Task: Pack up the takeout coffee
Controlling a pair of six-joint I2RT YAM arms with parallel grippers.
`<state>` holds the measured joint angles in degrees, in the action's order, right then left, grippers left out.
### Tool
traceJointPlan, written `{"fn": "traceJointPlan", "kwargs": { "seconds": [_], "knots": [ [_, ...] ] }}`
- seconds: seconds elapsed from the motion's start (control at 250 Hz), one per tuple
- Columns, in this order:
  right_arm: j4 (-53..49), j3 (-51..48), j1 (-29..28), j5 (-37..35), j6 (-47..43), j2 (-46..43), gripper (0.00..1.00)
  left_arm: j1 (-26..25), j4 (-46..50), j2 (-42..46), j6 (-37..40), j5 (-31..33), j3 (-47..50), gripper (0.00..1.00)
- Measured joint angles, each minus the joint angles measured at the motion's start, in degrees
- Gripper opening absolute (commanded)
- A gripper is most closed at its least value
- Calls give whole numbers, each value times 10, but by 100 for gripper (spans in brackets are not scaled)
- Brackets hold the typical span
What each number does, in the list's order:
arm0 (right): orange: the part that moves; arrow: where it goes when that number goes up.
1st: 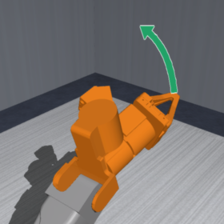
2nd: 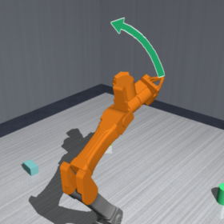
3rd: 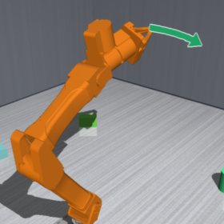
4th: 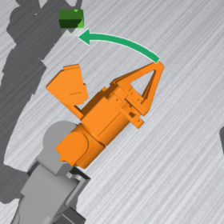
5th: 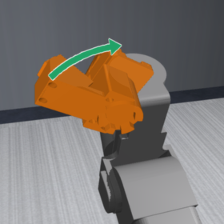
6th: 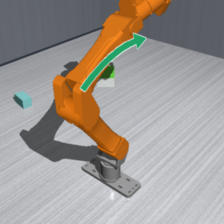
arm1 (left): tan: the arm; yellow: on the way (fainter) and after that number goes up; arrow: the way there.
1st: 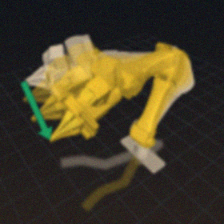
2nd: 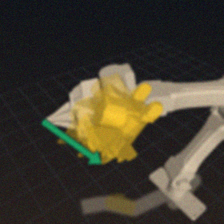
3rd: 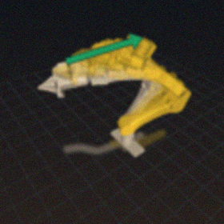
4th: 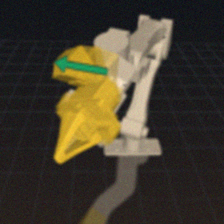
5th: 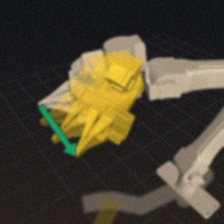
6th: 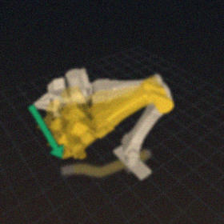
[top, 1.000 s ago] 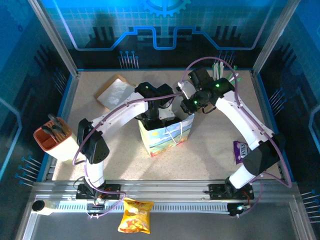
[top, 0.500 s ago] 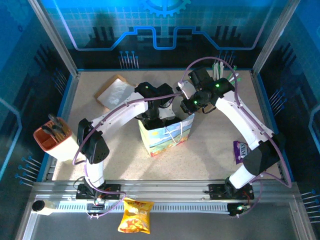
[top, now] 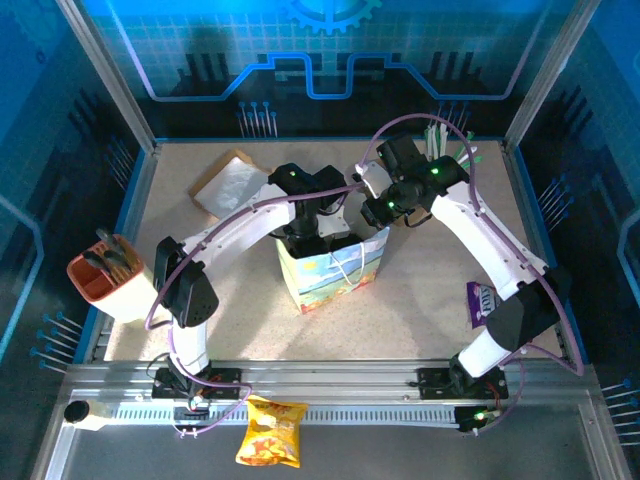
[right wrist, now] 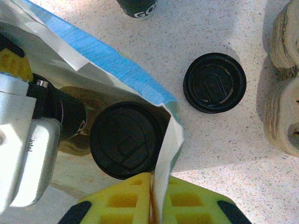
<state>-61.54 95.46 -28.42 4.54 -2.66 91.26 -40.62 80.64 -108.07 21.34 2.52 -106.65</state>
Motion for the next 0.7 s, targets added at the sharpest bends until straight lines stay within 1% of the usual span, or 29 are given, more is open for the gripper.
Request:
{"fn": "traceJointPlan", "kwargs": {
  "seconds": [0.699],
  "knots": [
    [0, 0, 0, 0, 0, 1, 13, 2, 0, 0, 0, -4, 0, 48]
  ]
}}
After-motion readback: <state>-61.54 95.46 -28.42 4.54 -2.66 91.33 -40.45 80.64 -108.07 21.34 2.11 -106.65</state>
